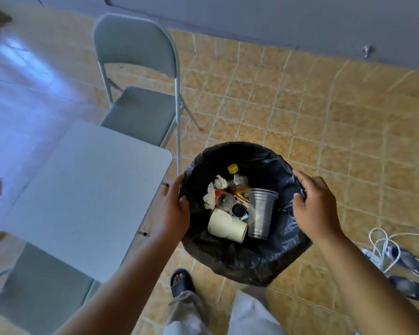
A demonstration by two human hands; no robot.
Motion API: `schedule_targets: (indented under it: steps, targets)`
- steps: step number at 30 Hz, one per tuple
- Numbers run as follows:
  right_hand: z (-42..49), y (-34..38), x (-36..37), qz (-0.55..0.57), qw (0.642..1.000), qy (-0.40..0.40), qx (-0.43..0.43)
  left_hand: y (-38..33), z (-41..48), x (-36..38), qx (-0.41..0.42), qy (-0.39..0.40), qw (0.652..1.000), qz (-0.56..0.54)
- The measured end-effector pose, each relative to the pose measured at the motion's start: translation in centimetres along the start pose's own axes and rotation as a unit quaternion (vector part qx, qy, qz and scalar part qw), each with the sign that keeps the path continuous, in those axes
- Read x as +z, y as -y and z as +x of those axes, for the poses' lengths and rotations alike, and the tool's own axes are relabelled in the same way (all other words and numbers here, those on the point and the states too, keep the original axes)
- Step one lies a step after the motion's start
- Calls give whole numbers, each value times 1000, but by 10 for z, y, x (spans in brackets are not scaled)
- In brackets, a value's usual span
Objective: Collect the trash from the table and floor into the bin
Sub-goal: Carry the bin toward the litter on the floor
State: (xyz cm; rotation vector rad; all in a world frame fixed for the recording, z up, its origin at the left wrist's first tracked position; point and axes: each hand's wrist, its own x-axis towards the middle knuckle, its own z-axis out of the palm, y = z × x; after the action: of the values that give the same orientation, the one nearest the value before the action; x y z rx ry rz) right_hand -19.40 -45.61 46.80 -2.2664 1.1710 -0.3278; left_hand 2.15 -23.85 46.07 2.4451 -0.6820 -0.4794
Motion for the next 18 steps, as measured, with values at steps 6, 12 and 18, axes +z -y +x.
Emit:
schedule_targets:
  steps: [6, 12, 18]
  targets:
    - [-22, 9, -69, 10, 1000, -28, 4, -54, -25, -31, 39, -9, 999, -4]
    - [-19, -1, -107, 33, 999, -36, 15, -91, -27, -35, 65, -33, 997, 19]
    - [11, -1, -128, 45, 998, -36, -3, -118, -14, -36, 57, -57, 997, -8]
